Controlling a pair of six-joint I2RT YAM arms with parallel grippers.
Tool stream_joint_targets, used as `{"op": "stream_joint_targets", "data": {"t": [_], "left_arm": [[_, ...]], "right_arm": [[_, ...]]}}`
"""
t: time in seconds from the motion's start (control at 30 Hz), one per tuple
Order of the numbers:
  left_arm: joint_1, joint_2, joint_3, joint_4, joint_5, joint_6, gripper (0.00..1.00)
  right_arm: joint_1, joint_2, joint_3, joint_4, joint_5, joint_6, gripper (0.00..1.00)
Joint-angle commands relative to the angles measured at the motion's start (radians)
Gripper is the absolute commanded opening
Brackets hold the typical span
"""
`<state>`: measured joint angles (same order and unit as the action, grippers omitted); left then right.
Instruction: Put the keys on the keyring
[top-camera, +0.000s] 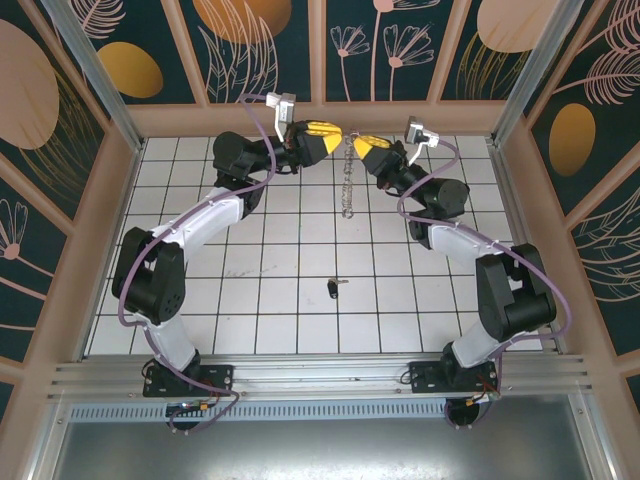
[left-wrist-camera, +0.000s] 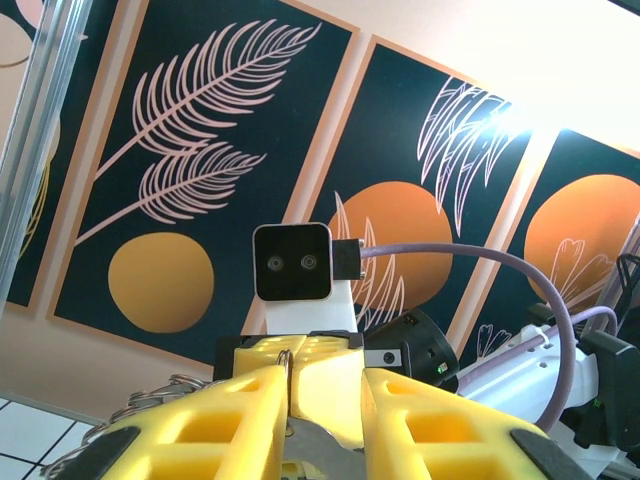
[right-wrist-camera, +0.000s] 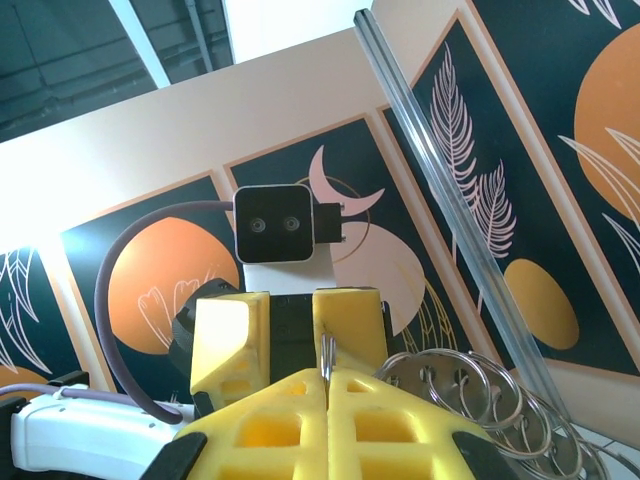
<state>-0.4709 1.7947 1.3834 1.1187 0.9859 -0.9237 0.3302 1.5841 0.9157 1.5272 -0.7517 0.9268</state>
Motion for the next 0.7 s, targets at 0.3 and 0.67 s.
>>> {"op": "stream_joint_targets", "data": {"t": [0.3, 0.67], "left_arm": [[-0.010, 0.039, -0.004, 0.054, 0.012, -0.025, 0.26], [-0.020, 0.063, 0.017, 0.053, 0.013, -0.027, 0.26]], "right_arm": [[0.015, 0.019, 0.046, 0.092, 0.008, 0.022, 0.00], [0.015, 0.031, 0.050, 0.091, 0.000, 0.024, 0.00]]}}
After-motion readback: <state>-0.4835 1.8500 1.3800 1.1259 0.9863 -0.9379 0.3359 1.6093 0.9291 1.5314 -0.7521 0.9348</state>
